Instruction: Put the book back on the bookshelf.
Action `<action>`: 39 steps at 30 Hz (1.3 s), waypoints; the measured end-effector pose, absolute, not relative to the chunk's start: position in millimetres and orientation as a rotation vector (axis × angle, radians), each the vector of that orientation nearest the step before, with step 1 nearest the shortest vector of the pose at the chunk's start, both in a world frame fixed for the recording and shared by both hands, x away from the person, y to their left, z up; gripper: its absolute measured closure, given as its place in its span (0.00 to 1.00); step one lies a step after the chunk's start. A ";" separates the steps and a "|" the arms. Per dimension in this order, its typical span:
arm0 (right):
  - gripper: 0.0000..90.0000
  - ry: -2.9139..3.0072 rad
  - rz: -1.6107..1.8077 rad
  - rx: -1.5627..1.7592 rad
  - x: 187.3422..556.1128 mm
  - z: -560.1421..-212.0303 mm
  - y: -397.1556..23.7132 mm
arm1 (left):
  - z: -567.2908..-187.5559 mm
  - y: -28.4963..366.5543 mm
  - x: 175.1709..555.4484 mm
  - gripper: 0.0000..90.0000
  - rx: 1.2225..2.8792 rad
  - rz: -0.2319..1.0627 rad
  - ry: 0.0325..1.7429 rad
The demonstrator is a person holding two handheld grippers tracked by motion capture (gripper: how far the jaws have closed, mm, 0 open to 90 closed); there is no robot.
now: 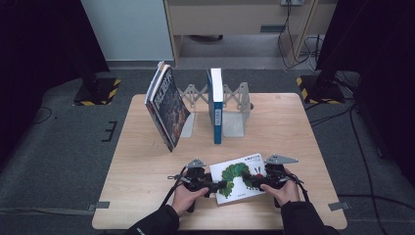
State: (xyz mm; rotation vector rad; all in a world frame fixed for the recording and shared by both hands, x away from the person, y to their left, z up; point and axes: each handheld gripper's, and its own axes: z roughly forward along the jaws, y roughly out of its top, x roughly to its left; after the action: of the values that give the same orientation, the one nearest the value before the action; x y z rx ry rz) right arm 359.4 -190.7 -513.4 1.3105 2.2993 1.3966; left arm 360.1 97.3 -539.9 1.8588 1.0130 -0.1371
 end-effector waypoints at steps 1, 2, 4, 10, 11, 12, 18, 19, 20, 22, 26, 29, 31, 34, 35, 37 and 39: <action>0.38 2.300 1.401 1.306 359.4 -513.4 -190.5 | -539.9 97.3 360.2 0.31 1.856 -0.139 1.016; 0.38 2.299 1.406 1.296 359.3 -513.6 -190.3 | -539.8 97.4 360.1 0.31 1.856 -0.139 1.016; 0.39 2.310 1.416 1.282 359.1 -513.1 -189.6 | -539.9 97.3 360.1 0.29 1.856 -0.144 1.010; 0.38 2.319 1.437 1.270 359.2 -513.2 -187.9 | -540.2 97.3 360.2 0.27 1.851 -0.152 1.008; 0.38 2.319 1.437 1.271 359.2 -513.2 -187.8 | -540.4 97.5 360.1 0.27 1.849 -0.151 1.011; 0.38 2.321 1.435 1.269 359.3 -513.3 -187.7 | -540.3 97.6 360.0 0.28 1.846 -0.151 1.018; 0.37 2.341 1.422 1.278 360.5 -510.6 -189.6 | -543.8 98.0 358.1 0.34 1.817 -0.147 1.013; 0.37 2.337 1.427 1.288 360.9 -510.5 -190.2 | -543.8 97.6 357.8 0.34 1.815 -0.148 1.016; 0.37 2.338 1.427 1.291 361.1 -510.3 -190.9 | -544.0 97.9 357.9 0.35 1.814 -0.150 1.018; 0.37 2.334 1.423 1.305 361.0 -509.5 -191.2 | -544.1 98.3 358.0 0.37 1.812 -0.154 1.022; 0.32 2.281 1.369 1.338 362.8 -508.1 -198.8 | -544.6 99.4 358.3 0.40 1.806 -0.162 1.031; 0.33 2.255 1.340 1.351 363.3 -509.3 -203.5 | -544.6 99.4 358.3 0.41 1.806 -0.160 1.034; 0.31 2.245 1.320 1.363 363.2 -509.5 -205.0 | -544.6 99.5 358.1 0.42 1.805 -0.159 1.035; 0.31 2.255 1.262 1.382 363.7 -512.5 -208.6 | -544.6 99.5 357.9 0.42 1.804 -0.160 1.036; 0.32 2.261 1.250 1.400 363.6 -514.4 -209.5 | -544.6 99.6 357.9 0.42 1.805 -0.160 1.035; 0.34 2.281 1.233 1.412 363.5 -517.2 -209.5 | -544.5 99.6 358.0 0.42 1.806 -0.160 1.033; 0.36 2.310 1.236 1.414 363.5 -519.0 -207.1 | -544.0 99.8 358.0 0.43 1.807 -0.170 1.038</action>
State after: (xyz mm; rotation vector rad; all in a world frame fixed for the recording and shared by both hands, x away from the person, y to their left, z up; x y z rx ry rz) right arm 363.5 -207.1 -519.0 1.4143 2.3102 1.2364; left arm 358.0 99.8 -544.0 1.8069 1.0382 -0.1701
